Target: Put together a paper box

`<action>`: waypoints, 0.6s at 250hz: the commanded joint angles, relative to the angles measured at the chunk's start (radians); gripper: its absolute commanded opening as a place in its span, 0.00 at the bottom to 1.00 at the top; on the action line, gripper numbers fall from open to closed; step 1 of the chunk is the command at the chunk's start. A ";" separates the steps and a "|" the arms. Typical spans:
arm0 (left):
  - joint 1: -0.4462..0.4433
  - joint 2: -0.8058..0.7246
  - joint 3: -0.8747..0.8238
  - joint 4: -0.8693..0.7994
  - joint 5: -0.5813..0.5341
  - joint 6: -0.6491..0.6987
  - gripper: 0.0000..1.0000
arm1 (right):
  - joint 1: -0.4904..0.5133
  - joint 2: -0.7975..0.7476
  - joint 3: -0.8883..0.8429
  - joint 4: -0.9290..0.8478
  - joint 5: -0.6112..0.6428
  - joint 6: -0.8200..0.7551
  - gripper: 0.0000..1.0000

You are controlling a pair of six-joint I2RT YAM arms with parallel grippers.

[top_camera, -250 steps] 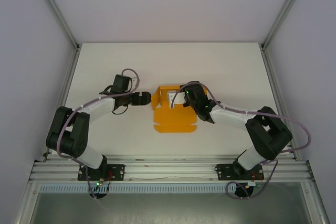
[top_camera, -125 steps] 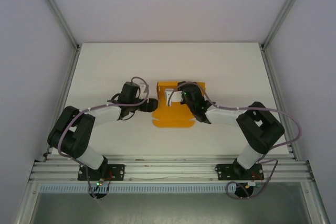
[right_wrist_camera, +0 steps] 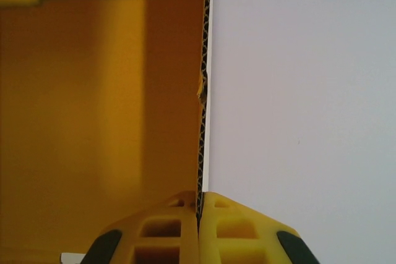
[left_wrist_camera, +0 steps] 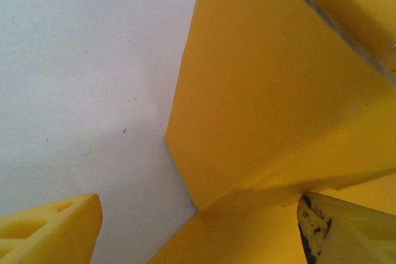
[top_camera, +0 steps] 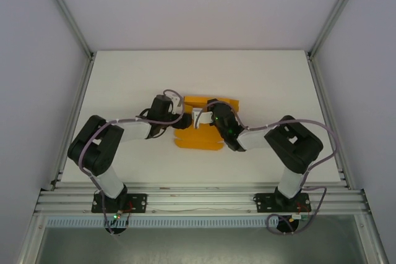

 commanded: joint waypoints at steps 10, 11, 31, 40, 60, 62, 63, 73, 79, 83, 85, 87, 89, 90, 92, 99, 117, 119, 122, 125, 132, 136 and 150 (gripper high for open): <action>-0.006 0.005 0.051 0.052 -0.061 -0.008 0.73 | 0.008 -0.074 -0.010 -0.171 -0.045 0.031 0.00; -0.006 0.005 0.051 0.053 -0.060 -0.009 0.73 | 0.008 -0.074 -0.009 -0.176 -0.046 0.032 0.00; -0.006 0.002 0.060 0.064 -0.078 -0.009 0.67 | 0.008 -0.077 0.000 -0.230 -0.056 0.050 0.00; -0.006 0.004 0.063 0.070 -0.090 -0.007 0.62 | 0.008 -0.075 0.004 -0.238 -0.056 0.057 0.00; -0.006 0.020 0.081 0.071 -0.088 -0.001 0.59 | 0.008 -0.069 0.018 -0.271 -0.059 0.063 0.00; -0.007 0.023 0.083 0.069 -0.085 0.000 0.59 | 0.008 -0.068 0.020 -0.277 -0.061 0.064 0.00; -0.006 0.023 0.085 0.069 -0.084 0.000 0.59 | 0.008 -0.068 0.021 -0.281 -0.062 0.064 0.00; -0.006 0.033 0.095 0.068 -0.069 0.004 0.59 | 0.009 -0.067 0.032 -0.322 -0.069 0.071 0.00; -0.006 0.039 0.102 0.070 -0.060 0.006 0.58 | 0.009 -0.067 0.039 -0.341 -0.073 0.077 0.00; -0.008 0.041 0.105 0.071 -0.056 0.007 0.56 | 0.008 -0.066 0.043 -0.350 -0.075 0.081 0.00; -0.008 0.043 0.107 0.072 -0.054 0.006 0.55 | 0.009 -0.065 0.044 -0.352 -0.076 0.084 0.00; -0.008 0.046 0.108 0.073 -0.055 0.006 0.55 | 0.008 -0.064 0.046 -0.354 -0.077 0.086 0.00; -0.008 0.046 0.110 0.072 -0.054 0.007 0.54 | 0.009 -0.063 0.046 -0.356 -0.076 0.089 0.00; -0.008 0.047 0.111 0.073 -0.054 0.007 0.53 | 0.009 -0.062 0.047 -0.356 -0.076 0.090 0.00; -0.010 0.049 0.114 0.072 -0.054 0.008 0.52 | 0.008 -0.062 0.047 -0.357 -0.077 0.091 0.00; -0.008 0.055 0.119 0.068 -0.060 0.005 0.51 | 0.008 -0.059 0.049 -0.357 -0.078 0.092 0.00; -0.011 0.068 0.132 0.059 -0.092 -0.002 0.45 | 0.009 -0.057 0.050 -0.354 -0.077 0.096 0.00; -0.011 0.069 0.132 0.058 -0.097 -0.003 0.44 | 0.009 -0.057 0.050 -0.355 -0.077 0.097 0.00; -0.012 0.071 0.134 0.057 -0.106 -0.005 0.42 | 0.009 -0.057 0.051 -0.355 -0.077 0.099 0.00; -0.013 0.073 0.136 0.056 -0.115 -0.008 0.40 | 0.008 -0.057 0.051 -0.357 -0.076 0.101 0.00; -0.016 0.078 0.138 0.051 -0.140 -0.013 0.33 | 0.009 -0.059 0.050 -0.362 -0.074 0.103 0.00; -0.019 0.082 0.140 0.050 -0.154 -0.017 0.30 | 0.008 -0.059 0.052 -0.364 -0.073 0.104 0.00; -0.029 0.093 0.143 0.040 -0.219 -0.040 0.15 | 0.008 -0.062 0.051 -0.367 -0.069 0.112 0.00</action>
